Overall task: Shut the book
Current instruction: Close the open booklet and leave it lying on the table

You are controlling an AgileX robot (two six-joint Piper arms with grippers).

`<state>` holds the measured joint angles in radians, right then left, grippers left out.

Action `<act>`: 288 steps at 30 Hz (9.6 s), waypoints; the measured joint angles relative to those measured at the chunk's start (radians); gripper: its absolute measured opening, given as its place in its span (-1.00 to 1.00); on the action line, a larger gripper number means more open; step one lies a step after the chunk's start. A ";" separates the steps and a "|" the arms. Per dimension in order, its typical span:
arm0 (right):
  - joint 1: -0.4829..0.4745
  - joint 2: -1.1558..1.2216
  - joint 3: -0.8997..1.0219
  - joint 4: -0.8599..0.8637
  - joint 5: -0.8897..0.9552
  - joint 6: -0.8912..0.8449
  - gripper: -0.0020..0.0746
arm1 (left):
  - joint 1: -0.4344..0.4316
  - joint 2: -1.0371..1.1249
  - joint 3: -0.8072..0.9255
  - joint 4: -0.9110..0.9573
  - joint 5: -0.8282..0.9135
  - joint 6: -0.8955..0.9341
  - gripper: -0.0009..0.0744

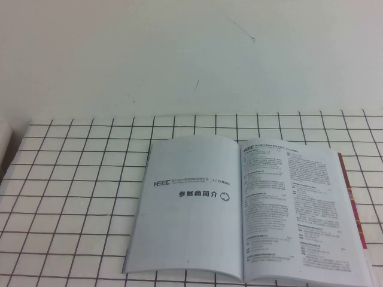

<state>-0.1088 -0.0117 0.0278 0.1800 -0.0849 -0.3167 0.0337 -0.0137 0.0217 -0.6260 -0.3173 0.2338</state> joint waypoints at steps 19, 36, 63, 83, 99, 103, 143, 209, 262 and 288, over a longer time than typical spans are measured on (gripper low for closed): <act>0.000 0.000 -0.005 0.000 -0.748 0.156 -0.95 | 0.000 0.000 -0.037 0.168 -0.471 -0.545 -0.99; 0.000 0.215 -0.665 0.002 -0.461 0.304 -0.95 | 0.000 0.175 -0.878 0.354 -0.063 -0.263 -0.99; 0.135 0.769 -0.706 0.305 0.746 0.018 -0.95 | -0.121 0.639 -0.786 0.565 0.878 -0.299 -0.99; 0.164 1.268 -0.884 0.744 0.894 -0.630 -0.95 | -0.199 1.032 -0.786 0.465 0.731 -0.265 -0.99; 0.524 1.536 -1.022 0.526 0.694 -0.439 -0.95 | -0.109 1.413 -0.911 -0.127 0.913 0.350 -0.99; 0.561 1.644 -1.091 0.507 0.694 -0.435 -0.95 | -0.013 1.488 -0.918 -0.356 0.981 0.499 -0.99; 0.569 2.002 -1.257 0.208 0.687 -0.246 -0.95 | -0.108 1.927 -0.928 -0.843 0.932 0.945 -0.99; 0.568 0.219 -0.780 -0.226 0.962 0.154 -0.95 | -0.401 0.809 -0.977 -0.068 1.033 0.311 -0.99; 0.568 0.209 -0.359 -0.198 0.546 0.042 -0.95 | -0.367 0.221 -0.239 0.137 0.465 0.261 -0.99; 0.568 0.209 -0.359 -0.196 0.546 0.042 -0.95 | -0.057 0.002 -0.003 0.464 0.635 -0.148 -0.99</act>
<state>0.4588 0.1975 -0.3313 -0.0164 0.4607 -0.2749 -0.0234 -0.0116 0.0185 -0.1616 0.3175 0.0859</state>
